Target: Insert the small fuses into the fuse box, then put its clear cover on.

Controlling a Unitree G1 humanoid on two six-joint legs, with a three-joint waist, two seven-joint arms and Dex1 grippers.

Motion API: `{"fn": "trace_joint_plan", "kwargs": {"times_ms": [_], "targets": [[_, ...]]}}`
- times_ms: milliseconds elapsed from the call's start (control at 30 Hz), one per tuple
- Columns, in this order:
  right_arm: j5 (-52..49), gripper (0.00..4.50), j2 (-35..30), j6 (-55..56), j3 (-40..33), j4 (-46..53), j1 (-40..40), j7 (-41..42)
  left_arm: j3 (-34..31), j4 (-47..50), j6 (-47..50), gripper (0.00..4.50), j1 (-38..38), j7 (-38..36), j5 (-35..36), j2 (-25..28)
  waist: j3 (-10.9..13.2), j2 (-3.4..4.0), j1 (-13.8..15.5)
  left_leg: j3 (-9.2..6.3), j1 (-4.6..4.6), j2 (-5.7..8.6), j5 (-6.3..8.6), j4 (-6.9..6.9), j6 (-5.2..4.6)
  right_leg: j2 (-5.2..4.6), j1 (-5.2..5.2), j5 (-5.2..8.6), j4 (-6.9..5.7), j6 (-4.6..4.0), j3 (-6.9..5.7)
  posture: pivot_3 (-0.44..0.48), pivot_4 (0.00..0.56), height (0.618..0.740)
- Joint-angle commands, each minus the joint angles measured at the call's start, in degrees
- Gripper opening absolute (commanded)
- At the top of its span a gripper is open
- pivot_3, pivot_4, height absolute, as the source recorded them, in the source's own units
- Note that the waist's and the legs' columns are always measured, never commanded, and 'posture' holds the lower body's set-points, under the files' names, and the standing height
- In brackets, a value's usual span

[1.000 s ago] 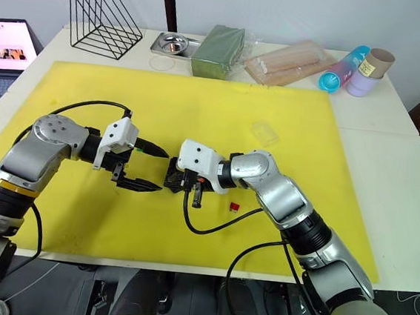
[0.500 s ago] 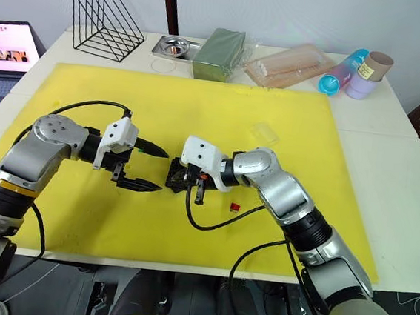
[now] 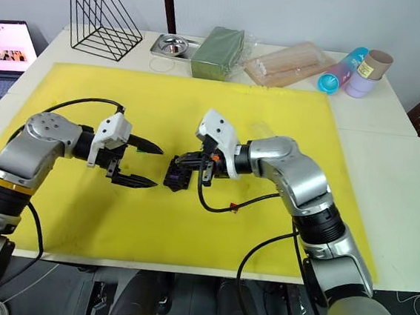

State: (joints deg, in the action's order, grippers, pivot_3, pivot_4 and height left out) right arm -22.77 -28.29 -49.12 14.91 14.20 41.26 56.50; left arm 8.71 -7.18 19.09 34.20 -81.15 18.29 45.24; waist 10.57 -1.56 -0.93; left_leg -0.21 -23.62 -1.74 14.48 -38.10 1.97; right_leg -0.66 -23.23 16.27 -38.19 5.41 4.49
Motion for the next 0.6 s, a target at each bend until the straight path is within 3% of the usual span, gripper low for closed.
{"fn": "trace_joint_plan", "kwargs": {"times_ms": [33, 200, 500, 600], "targets": [[-1.27, 0.03, -4.21, 0.19, -3.78, 4.84, -1.46, 0.21, -3.67, 0.2, 2.91, 4.5, 1.5, 0.3, 1.81, 2.22, 0.0, 0.0, 0.04, 0.0, 0.0, 0.0, 0.0, 0.0, 0.0, 0.0, 0.0, 0.0, 0.01, 0.0, 0.0, 0.0, 0.15, 0.74], [-1.83, 1.28, -11.56, 1.0, -7.49, 8.04, -5.18, 0.86, -6.89, 0.51, 9.09, 4.5, 1.57, 1.43, 3.73, 5.29, 0.01, 0.0, -0.12, 0.0, -0.09, -0.01, 0.01, 0.01, -0.01, 0.0, -0.08, 0.0, 0.04, 0.01, 0.01, 0.0, 0.15, 0.74], [-5.26, 4.46, -29.73, 2.23, -24.66, 11.79, -22.83, 6.61, -13.1, -8.43, 8.32, 4.5, -2.99, 1.63, 2.98, 13.54, 0.03, 0.02, -0.05, 0.02, -0.23, -0.06, 0.01, 0.07, -0.01, -0.02, -0.22, 0.01, 0.08, 0.0, 0.0, 0.0, 0.15, 0.74], [-4.93, 4.46, -32.2, 3.98, -27.94, 10.13, -27.74, 7.36, -13.21, -11.78, 6.39, 4.5, -3.17, 1.24, 1.94, 14.74, 0.03, 0.02, -0.01, 0.04, -0.22, -0.06, 0.01, 0.05, -0.01, -0.02, -0.21, 0.01, 0.08, 0.0, 0.01, 0.0, 0.15, 0.74]]}}
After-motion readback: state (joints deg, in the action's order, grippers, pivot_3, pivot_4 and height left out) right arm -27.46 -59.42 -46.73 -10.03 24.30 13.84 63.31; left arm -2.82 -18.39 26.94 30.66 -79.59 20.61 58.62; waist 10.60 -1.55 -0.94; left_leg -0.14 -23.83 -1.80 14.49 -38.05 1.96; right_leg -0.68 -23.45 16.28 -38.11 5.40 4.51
